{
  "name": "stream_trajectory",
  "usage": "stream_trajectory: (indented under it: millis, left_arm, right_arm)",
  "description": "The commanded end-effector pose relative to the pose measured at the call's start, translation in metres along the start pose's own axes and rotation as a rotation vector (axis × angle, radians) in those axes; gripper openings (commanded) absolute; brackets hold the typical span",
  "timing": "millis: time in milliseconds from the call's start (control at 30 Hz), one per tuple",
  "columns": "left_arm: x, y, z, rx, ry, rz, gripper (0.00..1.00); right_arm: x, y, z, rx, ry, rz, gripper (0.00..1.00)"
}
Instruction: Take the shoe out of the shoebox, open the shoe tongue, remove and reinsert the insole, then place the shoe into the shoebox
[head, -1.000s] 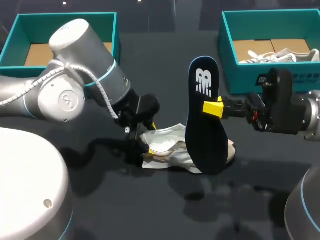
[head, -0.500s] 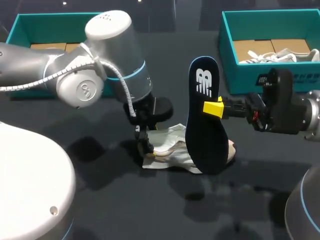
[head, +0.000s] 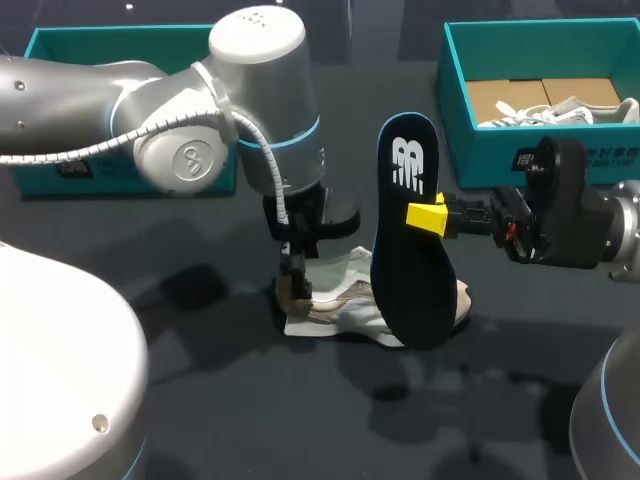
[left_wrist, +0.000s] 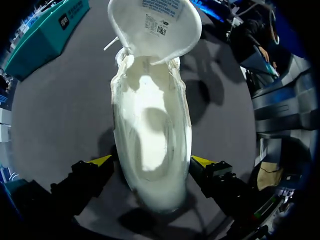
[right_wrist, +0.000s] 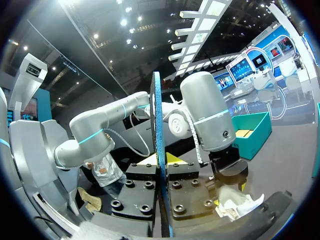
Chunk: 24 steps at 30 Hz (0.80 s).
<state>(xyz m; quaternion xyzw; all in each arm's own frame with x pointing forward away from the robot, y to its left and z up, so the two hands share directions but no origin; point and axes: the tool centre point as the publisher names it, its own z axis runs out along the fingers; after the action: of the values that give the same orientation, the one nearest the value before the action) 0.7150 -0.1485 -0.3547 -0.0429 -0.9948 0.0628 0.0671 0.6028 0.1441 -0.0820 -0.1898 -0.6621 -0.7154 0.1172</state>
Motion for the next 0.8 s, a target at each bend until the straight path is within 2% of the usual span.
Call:
stream_trajectory:
  millis: [33, 233, 433, 800]
  left_arm:
    - [-0.001, -0.006, -0.008, -0.007, 0.005, 0.017, 1.0]
    - [-0.007, -0.019, -0.02, 0.007, -0.02, 0.034, 1.0]
    - [-0.024, -0.041, -0.019, 0.006, -0.043, 0.038, 1.0]
    - [-0.053, -0.068, 0.009, -0.001, -0.055, 0.016, 1.0]
  right_arm:
    - [0.001, -0.001, 0.001, 0.0, -0.004, 0.0, 0.0]
    - [0.001, -0.001, 0.001, 0.0, -0.004, 0.0, 0.0]
    - [0.001, -0.001, 0.001, 0.0, -0.004, 0.0, 0.0]
    - [0.001, -0.001, 0.001, 0.0, -0.004, 0.0, 0.0]
